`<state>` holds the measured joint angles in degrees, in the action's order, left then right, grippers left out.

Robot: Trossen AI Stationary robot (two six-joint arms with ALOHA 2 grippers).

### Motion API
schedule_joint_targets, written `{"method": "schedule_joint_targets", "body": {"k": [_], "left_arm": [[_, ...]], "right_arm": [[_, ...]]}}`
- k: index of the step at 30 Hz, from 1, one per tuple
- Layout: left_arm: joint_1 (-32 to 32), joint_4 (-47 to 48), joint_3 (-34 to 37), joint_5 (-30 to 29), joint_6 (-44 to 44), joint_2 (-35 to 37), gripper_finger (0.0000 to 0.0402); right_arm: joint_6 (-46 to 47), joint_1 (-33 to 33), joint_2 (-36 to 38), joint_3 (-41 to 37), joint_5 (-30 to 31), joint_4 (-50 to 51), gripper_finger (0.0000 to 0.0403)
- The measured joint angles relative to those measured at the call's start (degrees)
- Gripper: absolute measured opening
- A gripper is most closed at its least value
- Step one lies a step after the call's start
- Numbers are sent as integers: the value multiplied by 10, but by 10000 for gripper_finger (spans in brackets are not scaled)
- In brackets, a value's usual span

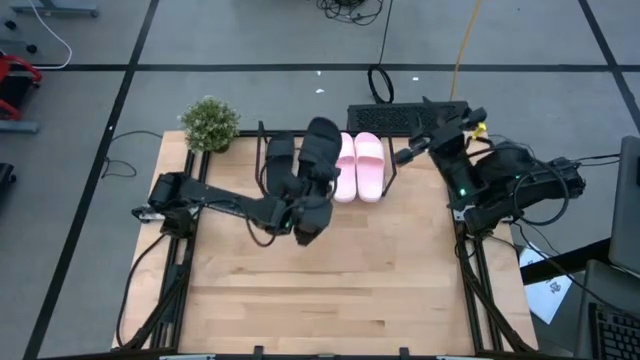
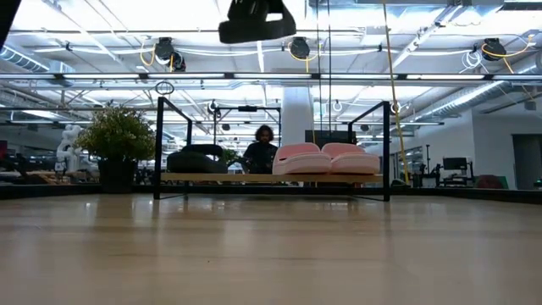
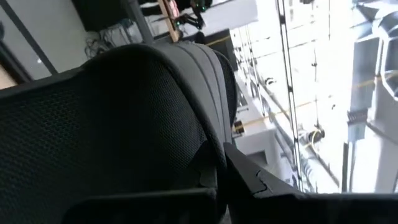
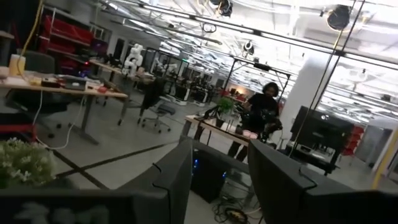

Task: Pick and place slides into the shelf
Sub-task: Put the black slide on the shelf

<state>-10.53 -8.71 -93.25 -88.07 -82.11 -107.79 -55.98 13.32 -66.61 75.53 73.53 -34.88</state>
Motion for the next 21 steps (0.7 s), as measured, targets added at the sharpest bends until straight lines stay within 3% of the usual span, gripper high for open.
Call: {"method": "schedule_joint_targets", "body": {"k": [9, 13, 21], "left_arm": [[82, 0, 0, 37, 1, 0, 2], [113, 18, 5, 55, -26, 1, 3], [147, 91, 77, 101, -264, 1, 3]], "right_arm": [[-4, -1, 2, -15, 5, -9, 146], [-12, -1, 10, -16, 44, -11, 146], [-72, -1, 42, -16, 72, -16, 146]]}}
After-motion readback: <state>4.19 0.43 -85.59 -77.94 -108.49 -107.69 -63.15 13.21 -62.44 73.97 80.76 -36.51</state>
